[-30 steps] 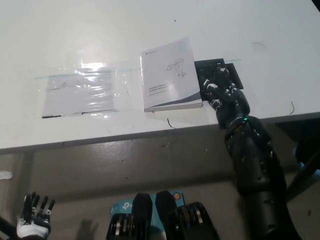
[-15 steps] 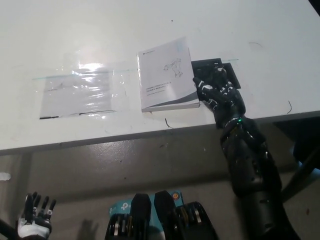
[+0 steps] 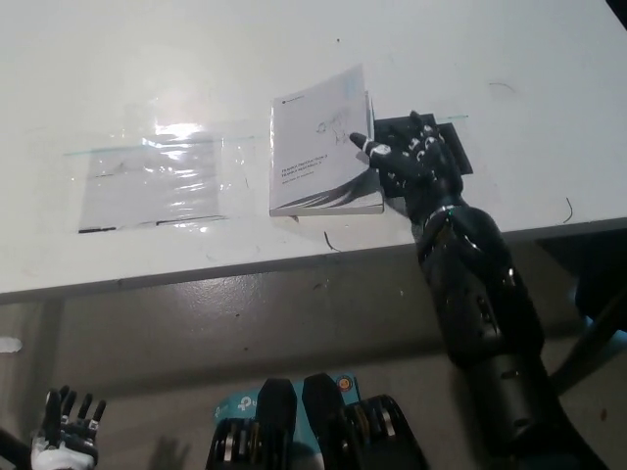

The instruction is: The robot uses its right hand to slide under the cover of the book kept in the middle of the desk and open it

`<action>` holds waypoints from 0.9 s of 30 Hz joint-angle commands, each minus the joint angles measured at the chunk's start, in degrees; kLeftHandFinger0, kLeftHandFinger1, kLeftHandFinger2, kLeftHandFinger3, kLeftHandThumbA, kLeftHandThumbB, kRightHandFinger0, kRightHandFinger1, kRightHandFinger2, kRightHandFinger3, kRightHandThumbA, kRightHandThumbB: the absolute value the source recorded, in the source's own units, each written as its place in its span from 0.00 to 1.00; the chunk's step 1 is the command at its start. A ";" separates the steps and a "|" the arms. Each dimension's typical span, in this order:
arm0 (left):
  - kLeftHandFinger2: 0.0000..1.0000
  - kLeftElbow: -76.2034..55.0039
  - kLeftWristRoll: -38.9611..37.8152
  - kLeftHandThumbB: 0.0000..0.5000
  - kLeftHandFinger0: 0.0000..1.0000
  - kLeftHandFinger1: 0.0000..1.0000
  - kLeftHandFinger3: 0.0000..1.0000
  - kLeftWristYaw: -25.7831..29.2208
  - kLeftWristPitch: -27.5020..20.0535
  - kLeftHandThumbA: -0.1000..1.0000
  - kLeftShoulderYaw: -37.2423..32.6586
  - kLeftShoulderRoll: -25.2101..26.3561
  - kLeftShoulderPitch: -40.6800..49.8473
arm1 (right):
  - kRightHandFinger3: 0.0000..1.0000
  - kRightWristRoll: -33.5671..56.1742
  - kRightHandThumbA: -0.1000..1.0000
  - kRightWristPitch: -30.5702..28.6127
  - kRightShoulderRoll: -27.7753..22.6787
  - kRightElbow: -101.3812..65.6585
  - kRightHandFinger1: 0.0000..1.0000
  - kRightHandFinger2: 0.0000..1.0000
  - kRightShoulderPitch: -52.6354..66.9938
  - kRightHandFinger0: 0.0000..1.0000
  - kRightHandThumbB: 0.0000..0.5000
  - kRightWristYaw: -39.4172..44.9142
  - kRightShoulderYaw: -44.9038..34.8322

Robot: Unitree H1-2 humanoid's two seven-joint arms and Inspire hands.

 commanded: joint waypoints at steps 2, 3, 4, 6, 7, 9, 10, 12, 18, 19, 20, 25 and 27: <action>0.81 -0.46 -0.42 0.25 0.68 0.74 0.89 0.53 -0.90 0.95 -0.02 0.86 -0.33 | 0.99 -2.51 1.00 -0.58 -0.72 -0.60 0.75 0.83 -4.10 0.52 0.29 2.73 1.29; 0.81 -0.79 -0.86 0.25 0.66 0.73 0.89 0.28 -0.63 0.94 0.14 0.77 -0.23 | 0.99 -2.76 1.00 -0.69 -1.04 -0.31 0.75 0.83 -4.26 0.52 0.29 3.14 1.48; 0.81 -0.78 -0.93 0.25 0.66 0.73 0.89 0.27 -0.67 0.94 0.19 0.76 -0.22 | 0.99 -2.82 1.00 -0.70 -1.02 -0.19 0.75 0.83 -4.39 0.52 0.29 3.20 1.51; 0.84 -1.01 -1.16 0.23 0.67 0.74 0.91 -0.05 -0.54 0.95 0.18 0.72 -0.08 | 1.00 -3.31 1.00 -0.41 -1.44 -0.35 0.78 0.86 -4.44 0.54 0.29 3.29 1.61; 0.84 -0.99 -1.18 0.23 0.69 0.75 0.91 -0.13 -0.58 0.95 0.14 0.73 -0.06 | 1.00 -3.36 1.00 -0.48 -1.46 -0.40 0.78 0.86 -4.37 0.55 0.28 3.43 1.54; 0.84 -0.95 -1.13 0.24 0.69 0.75 0.91 -0.20 -0.62 0.95 0.01 0.76 -0.03 | 1.00 -3.38 1.00 -0.74 -1.41 -0.36 0.78 0.85 -4.17 0.55 0.29 3.75 1.25; 0.84 -0.87 -1.15 0.23 0.69 0.76 0.93 -0.25 -0.63 0.95 -0.01 0.79 -0.04 | 1.00 -3.41 1.00 -0.92 -1.37 -0.23 0.79 0.86 -4.07 0.57 0.30 3.88 1.19; 0.83 -1.01 -1.02 0.24 0.68 0.76 0.92 0.06 -0.75 0.94 -0.17 0.68 -0.12 | 1.00 -3.46 1.00 -1.51 -0.88 0.02 0.76 0.86 -2.94 0.56 0.28 4.34 1.03; 0.83 -1.38 -1.33 0.22 0.71 0.75 0.92 0.29 -0.59 0.94 -0.12 0.64 -0.19 | 1.00 -3.90 1.00 -1.29 0.54 0.51 0.74 0.85 -1.17 0.50 0.29 4.51 1.27; 0.84 -0.94 -1.55 0.22 0.70 0.76 0.91 -0.06 -0.76 0.94 -0.03 0.78 -0.41 | 0.99 -4.30 1.00 -1.41 0.83 0.83 0.70 0.82 -1.08 0.47 0.32 4.19 1.39; 0.84 -0.85 -1.66 0.23 0.70 0.76 0.91 -0.20 -0.78 0.94 -0.01 0.82 -0.46 | 0.98 -4.52 1.00 -1.56 1.17 1.17 0.69 0.81 -0.98 0.46 0.30 4.12 1.48; 0.82 -1.29 -1.38 0.37 0.72 0.76 0.85 0.78 -0.53 0.89 -0.12 0.90 -0.56 | 0.96 -5.26 1.00 -1.79 2.55 1.12 0.70 0.81 0.05 0.46 0.29 4.87 2.07; 0.78 -1.34 -1.38 0.45 0.72 0.73 0.80 0.78 -0.41 0.88 -0.16 0.96 -0.49 | 0.96 -5.93 1.00 -2.15 3.21 1.42 0.71 0.82 0.30 0.47 0.30 5.31 2.78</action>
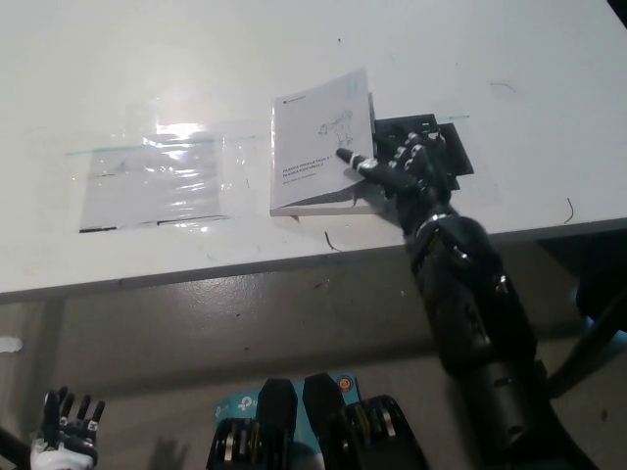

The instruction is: The robot uses its right hand to slide under the cover of the book kept in the middle of the desk and open it

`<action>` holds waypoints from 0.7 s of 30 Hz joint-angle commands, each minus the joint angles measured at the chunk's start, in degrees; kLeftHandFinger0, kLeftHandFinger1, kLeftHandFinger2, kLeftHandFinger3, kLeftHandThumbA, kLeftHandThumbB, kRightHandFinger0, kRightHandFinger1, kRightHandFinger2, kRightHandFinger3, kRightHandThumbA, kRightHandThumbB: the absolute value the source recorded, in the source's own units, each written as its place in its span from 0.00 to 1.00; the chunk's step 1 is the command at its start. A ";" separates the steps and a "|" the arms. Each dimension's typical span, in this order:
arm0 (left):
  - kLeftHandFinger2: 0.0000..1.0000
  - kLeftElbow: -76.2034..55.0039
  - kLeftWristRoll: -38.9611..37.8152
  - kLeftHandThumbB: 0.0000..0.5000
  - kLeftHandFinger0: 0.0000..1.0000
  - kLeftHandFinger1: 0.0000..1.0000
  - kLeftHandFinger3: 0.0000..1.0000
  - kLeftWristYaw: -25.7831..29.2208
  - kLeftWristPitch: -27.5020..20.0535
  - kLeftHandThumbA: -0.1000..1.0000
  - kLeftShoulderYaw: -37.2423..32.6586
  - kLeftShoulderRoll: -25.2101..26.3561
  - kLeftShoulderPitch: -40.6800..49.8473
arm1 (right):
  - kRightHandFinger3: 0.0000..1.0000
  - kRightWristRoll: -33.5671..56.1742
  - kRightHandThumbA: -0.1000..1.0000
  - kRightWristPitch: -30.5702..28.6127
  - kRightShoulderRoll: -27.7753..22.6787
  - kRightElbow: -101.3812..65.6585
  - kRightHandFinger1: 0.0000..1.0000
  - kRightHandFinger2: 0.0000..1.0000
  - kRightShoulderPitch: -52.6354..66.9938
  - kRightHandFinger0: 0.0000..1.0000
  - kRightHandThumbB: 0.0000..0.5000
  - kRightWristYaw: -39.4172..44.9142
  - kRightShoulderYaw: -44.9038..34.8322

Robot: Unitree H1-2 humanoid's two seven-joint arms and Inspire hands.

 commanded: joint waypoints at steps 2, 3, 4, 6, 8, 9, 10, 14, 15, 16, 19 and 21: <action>0.77 -0.87 0.03 0.47 0.70 0.71 0.79 1.02 -0.60 0.88 -0.20 1.03 -0.75 | 0.96 -1.88 1.00 -1.95 1.81 -0.43 0.73 0.84 -1.08 0.49 0.29 2.78 1.93; 0.78 -0.69 -0.02 0.48 0.70 0.71 0.79 0.93 -0.69 0.88 -0.19 1.07 -0.79 | 0.96 -2.01 1.00 -1.96 2.01 -0.54 0.72 0.85 -0.98 0.50 0.29 2.85 2.12; 0.78 -0.64 -0.11 0.48 0.70 0.71 0.78 0.88 -0.51 0.88 -0.18 1.13 -0.77 | 0.95 -2.05 1.00 -1.89 2.32 -0.72 0.70 0.84 -0.76 0.49 0.29 2.60 2.15; 0.78 -0.81 -0.12 0.46 0.69 0.71 0.79 1.07 -0.45 0.88 -0.15 1.13 -0.80 | 0.94 -2.15 1.00 -2.06 2.44 -0.50 0.69 0.83 -0.91 0.48 0.27 2.68 2.23; 0.80 -0.57 -0.22 0.44 0.69 0.73 0.81 0.90 -0.49 0.88 -0.10 1.27 -0.85 | 0.91 -2.48 1.00 -1.87 2.58 -0.01 0.69 0.80 -1.83 0.47 0.29 2.53 2.43; 0.81 -1.28 -0.23 0.43 0.70 0.74 0.82 0.94 -0.13 0.88 -0.17 1.18 -0.54 | 0.91 -2.67 1.00 -1.40 2.67 -0.18 0.68 0.79 -2.22 0.47 0.31 2.31 2.59; 0.80 -1.37 -0.14 0.42 0.69 0.73 0.83 1.52 0.02 0.89 -0.12 1.14 -0.63 | 0.92 -3.20 1.00 -0.94 2.55 -0.56 0.69 0.80 -2.71 0.47 0.30 2.45 3.16; 0.81 -1.40 0.00 0.40 0.70 0.73 0.87 0.84 -0.01 0.91 -0.41 1.25 0.08 | 0.92 -4.55 1.00 0.17 2.54 -2.19 0.69 0.80 -4.63 0.49 0.32 3.30 5.14; 0.81 -1.69 0.17 0.40 0.69 0.73 0.86 0.77 0.00 0.91 -0.59 1.20 0.26 | 0.91 -4.94 1.00 0.23 2.47 -2.52 0.68 0.80 -4.92 0.50 0.32 3.38 5.66; 0.79 -1.84 0.52 0.40 0.67 0.72 0.84 1.75 0.20 0.91 -0.62 1.20 0.30 | 0.92 -5.11 1.00 0.54 2.41 -2.82 0.68 0.79 -5.42 0.50 0.33 3.47 6.11; 0.77 -1.37 0.58 0.37 0.64 0.69 0.81 2.14 0.11 0.92 -0.63 1.42 0.18 | 0.92 -5.74 1.00 0.80 2.23 -3.20 0.65 0.77 -7.78 0.46 0.39 3.57 7.18; 0.77 -1.02 0.97 0.37 0.64 0.69 0.81 1.96 -0.24 0.95 -0.91 1.62 0.37 | 0.91 -6.24 1.00 1.68 2.17 -3.44 0.65 0.75 -9.70 0.45 0.41 3.71 7.87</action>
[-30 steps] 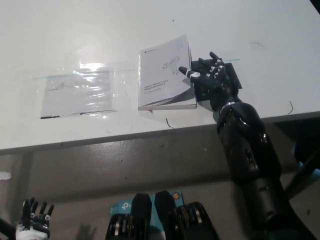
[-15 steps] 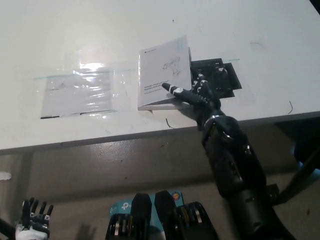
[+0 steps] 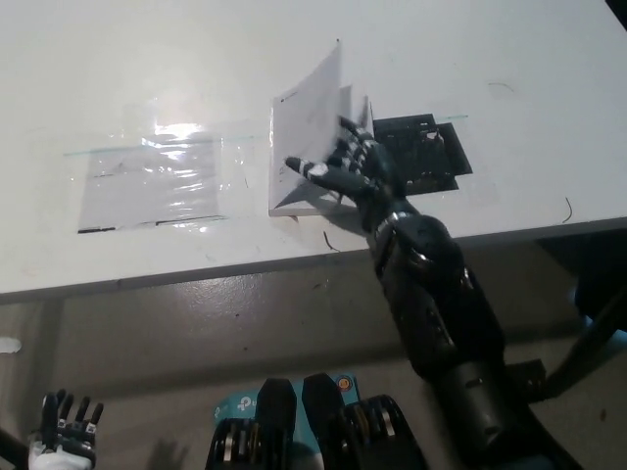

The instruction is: The robot uses its right hand to slide under the cover of the book kept in the middle of the desk and open it

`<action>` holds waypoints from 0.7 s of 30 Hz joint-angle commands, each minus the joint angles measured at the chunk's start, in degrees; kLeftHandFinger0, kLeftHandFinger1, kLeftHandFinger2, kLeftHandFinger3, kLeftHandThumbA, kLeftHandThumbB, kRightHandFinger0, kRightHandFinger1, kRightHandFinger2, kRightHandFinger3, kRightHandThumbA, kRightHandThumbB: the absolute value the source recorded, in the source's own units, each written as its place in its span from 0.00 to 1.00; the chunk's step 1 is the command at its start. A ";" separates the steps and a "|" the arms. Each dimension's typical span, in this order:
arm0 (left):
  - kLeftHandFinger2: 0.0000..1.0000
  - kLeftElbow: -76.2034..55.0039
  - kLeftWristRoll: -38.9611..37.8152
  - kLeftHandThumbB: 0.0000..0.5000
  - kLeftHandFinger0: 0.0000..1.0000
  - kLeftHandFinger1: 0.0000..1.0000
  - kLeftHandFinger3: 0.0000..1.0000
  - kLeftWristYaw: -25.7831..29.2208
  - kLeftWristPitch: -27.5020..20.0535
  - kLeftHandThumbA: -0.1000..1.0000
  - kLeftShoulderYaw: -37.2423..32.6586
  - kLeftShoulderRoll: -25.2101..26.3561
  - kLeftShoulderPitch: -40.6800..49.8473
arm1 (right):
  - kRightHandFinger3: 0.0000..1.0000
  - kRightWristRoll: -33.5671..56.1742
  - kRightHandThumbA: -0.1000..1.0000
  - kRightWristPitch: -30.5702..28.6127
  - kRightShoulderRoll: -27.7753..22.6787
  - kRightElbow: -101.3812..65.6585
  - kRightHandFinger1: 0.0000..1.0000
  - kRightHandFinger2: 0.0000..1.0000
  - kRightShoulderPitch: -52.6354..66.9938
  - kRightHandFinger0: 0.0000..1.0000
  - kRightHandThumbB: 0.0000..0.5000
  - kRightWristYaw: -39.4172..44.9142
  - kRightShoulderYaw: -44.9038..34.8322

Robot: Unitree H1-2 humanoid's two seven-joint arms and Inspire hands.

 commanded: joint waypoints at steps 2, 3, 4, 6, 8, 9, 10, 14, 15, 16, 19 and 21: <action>0.79 -0.13 0.51 0.35 0.62 0.68 0.83 0.47 -0.57 0.95 -0.35 1.62 0.00 | 0.89 -2.86 1.00 1.41 0.50 -2.00 0.64 0.74 -7.62 0.43 0.41 2.38 2.23; 0.78 0.24 0.15 0.35 0.62 0.68 0.82 0.76 -0.50 0.94 -0.01 1.70 -0.19 | 0.91 -3.01 1.00 1.89 0.36 -1.53 0.64 0.76 -8.72 0.44 0.42 3.16 2.82; 0.77 0.33 0.09 0.34 0.62 0.67 0.80 1.09 -0.40 0.93 0.11 1.71 -0.22 | 0.91 -3.25 1.00 2.18 0.44 -1.47 0.65 0.76 -9.19 0.45 0.43 3.21 3.22; 0.75 0.00 -0.01 0.32 0.59 0.66 0.78 1.75 -0.59 0.90 0.39 1.49 -0.13 | 0.88 -3.74 1.00 1.54 0.42 -0.27 0.65 0.75 -10.22 0.43 0.46 3.87 3.92; 0.74 0.23 -0.20 0.28 0.61 0.68 0.79 0.95 -0.65 0.94 0.30 1.58 -0.12 | 0.87 -4.48 0.98 2.09 0.44 1.12 0.67 0.76 -12.16 0.44 0.51 4.35 4.87; 0.71 0.73 -0.01 0.30 0.60 0.67 0.79 0.74 -0.72 0.95 0.10 1.81 -0.24 | 0.88 -4.76 1.00 2.05 0.45 1.78 0.67 0.76 -12.89 0.44 0.46 4.62 5.22; 0.74 1.04 0.02 0.30 0.61 0.68 0.80 0.29 -0.62 0.97 -0.10 1.98 -0.28 | 0.89 -5.49 1.00 1.56 0.33 2.60 0.68 0.77 -13.57 0.46 0.45 4.91 5.82; 0.71 1.08 0.56 0.31 0.57 0.64 0.78 1.13 -0.21 0.98 -0.48 2.43 -0.56 | 0.92 -6.51 1.00 1.22 0.77 4.77 0.69 0.78 -14.60 0.51 0.42 5.71 7.20; 0.71 0.96 0.53 0.31 0.57 0.65 0.79 1.08 -0.04 0.98 -0.57 2.53 -0.60 | 0.92 -6.80 1.00 1.17 0.97 4.92 0.69 0.78 -14.20 0.51 0.42 5.94 7.61; 0.72 0.94 0.28 0.32 0.60 0.67 0.81 0.53 0.25 0.99 -0.65 2.64 -0.56 | 0.92 -7.27 1.00 0.70 1.19 5.36 0.68 0.77 -13.83 0.47 0.41 6.17 8.15; 0.67 0.56 0.45 0.39 0.59 0.65 0.74 1.14 0.25 0.95 -0.84 2.49 -0.72 | 0.92 -7.73 1.00 -0.99 1.87 6.23 0.68 0.77 -11.60 0.45 0.42 5.99 8.34; 0.65 0.50 0.71 0.47 0.56 0.63 0.71 1.61 0.21 0.92 -1.03 2.53 -0.97 | 0.93 -7.16 1.00 -1.63 2.50 7.45 0.67 0.79 -10.46 0.45 0.37 6.03 7.61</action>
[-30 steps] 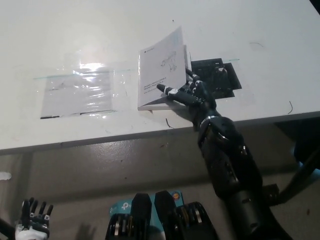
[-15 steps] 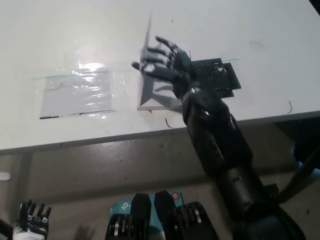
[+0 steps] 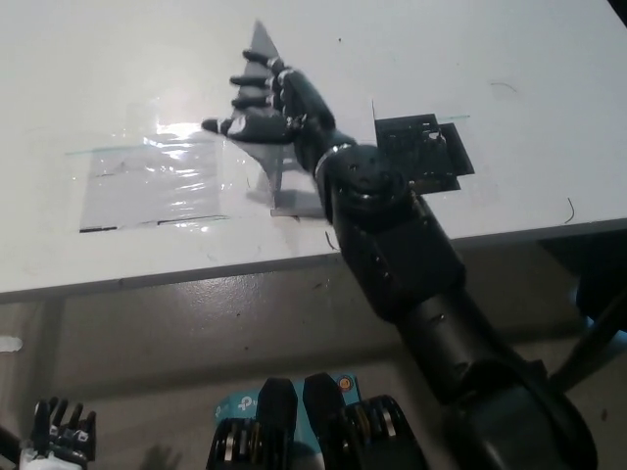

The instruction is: The robot uses its right hand to slide under the cover of the book kept in the middle of the desk and open it

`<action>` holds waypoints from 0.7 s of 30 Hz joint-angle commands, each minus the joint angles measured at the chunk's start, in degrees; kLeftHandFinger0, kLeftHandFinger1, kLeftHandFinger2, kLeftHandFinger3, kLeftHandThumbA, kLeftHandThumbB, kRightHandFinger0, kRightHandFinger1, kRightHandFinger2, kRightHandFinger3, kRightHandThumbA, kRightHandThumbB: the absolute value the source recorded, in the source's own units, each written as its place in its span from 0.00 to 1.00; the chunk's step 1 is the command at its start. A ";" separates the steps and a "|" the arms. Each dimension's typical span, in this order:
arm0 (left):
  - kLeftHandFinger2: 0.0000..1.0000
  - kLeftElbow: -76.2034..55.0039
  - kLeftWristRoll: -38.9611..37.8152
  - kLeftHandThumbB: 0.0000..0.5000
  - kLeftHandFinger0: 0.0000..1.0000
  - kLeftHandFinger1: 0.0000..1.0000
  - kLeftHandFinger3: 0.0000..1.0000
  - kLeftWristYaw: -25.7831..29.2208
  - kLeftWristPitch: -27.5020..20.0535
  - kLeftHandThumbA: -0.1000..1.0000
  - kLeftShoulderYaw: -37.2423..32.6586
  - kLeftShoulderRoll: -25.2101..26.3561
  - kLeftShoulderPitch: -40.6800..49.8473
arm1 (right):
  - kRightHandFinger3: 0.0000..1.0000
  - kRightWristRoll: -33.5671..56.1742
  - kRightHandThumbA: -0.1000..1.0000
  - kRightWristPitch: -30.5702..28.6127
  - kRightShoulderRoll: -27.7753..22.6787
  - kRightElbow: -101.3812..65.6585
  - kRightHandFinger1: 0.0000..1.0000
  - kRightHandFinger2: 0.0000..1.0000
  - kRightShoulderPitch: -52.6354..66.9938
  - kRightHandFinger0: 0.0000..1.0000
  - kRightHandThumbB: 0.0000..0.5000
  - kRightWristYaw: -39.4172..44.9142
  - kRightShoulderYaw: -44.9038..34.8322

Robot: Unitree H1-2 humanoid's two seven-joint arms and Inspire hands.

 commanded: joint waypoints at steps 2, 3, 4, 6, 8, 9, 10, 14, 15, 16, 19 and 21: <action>0.63 -0.39 1.37 0.53 0.57 0.61 0.68 0.59 -0.18 0.91 -1.39 1.23 -1.58 | 0.94 -1.40 1.00 -4.40 2.08 2.76 0.67 0.79 0.74 0.47 0.37 0.97 -0.57; 0.65 -0.53 1.43 0.55 0.58 0.63 0.67 0.57 -0.29 0.90 -1.54 1.17 -1.70 | 0.93 -1.29 1.00 -4.97 2.19 3.42 0.65 0.78 1.41 0.45 0.37 1.08 -0.85; 0.65 -0.47 1.49 0.55 0.59 0.63 0.67 0.59 -0.25 0.90 -1.72 1.22 -1.95 | 0.93 -1.38 1.00 -4.96 2.10 3.18 0.65 0.78 1.44 0.45 0.37 1.03 -1.06; 0.67 -0.28 2.17 0.45 0.56 0.60 0.74 0.09 -0.28 0.95 -2.61 1.61 -2.24 | 0.90 -0.95 1.00 -6.12 2.58 4.55 0.67 0.77 3.14 0.48 0.36 1.06 -1.78; 0.66 -0.59 2.13 0.41 0.56 0.58 0.72 1.18 0.05 0.93 -2.68 1.60 -2.77 | 0.92 -1.56 1.00 -6.38 2.56 5.13 0.69 0.77 3.83 0.49 0.36 0.65 -1.84; 0.66 -0.98 2.31 0.38 0.56 0.58 0.72 1.63 0.40 0.93 -2.89 1.57 -2.81 | 0.91 -1.32 1.00 -6.71 2.60 5.41 0.68 0.77 4.15 0.48 0.35 0.71 -2.23; 0.69 -0.97 2.24 0.36 0.55 0.60 0.75 1.19 0.58 0.94 -3.11 1.67 -2.81 | 0.93 -1.15 1.00 -7.02 2.56 5.44 0.68 0.78 4.74 0.50 0.33 0.96 -2.46; 0.70 -1.67 2.33 0.33 0.57 0.63 0.74 2.08 0.91 0.93 -3.47 1.52 -2.86 | 0.94 -0.94 1.00 -8.51 2.81 6.69 0.67 0.76 5.56 0.48 0.36 1.33 -3.36; 0.71 -1.23 2.28 0.32 0.54 0.63 0.74 2.15 0.65 0.92 -3.36 1.65 -3.01 | 0.95 -0.95 1.00 -8.29 3.07 6.92 0.67 0.76 5.69 0.49 0.33 1.07 -3.56; 0.71 -0.97 2.34 0.33 0.52 0.61 0.75 1.89 0.66 0.92 -3.48 1.77 -3.05 | 0.95 -1.11 1.00 -8.49 3.10 7.27 0.67 0.76 5.66 0.50 0.31 1.13 -3.53; 0.67 0.22 1.77 0.37 0.53 0.60 0.71 1.31 0.37 0.89 -3.12 1.87 -3.58 | 0.95 -1.51 1.00 -9.79 3.00 8.79 0.68 0.76 5.23 0.50 0.30 1.25 -3.52; 0.65 -0.27 1.87 0.36 0.54 0.59 0.72 1.64 0.70 0.89 -3.19 1.71 -3.48 | 0.95 -1.46 1.00 -10.08 2.99 9.62 0.69 0.77 4.84 0.51 0.33 1.22 -3.74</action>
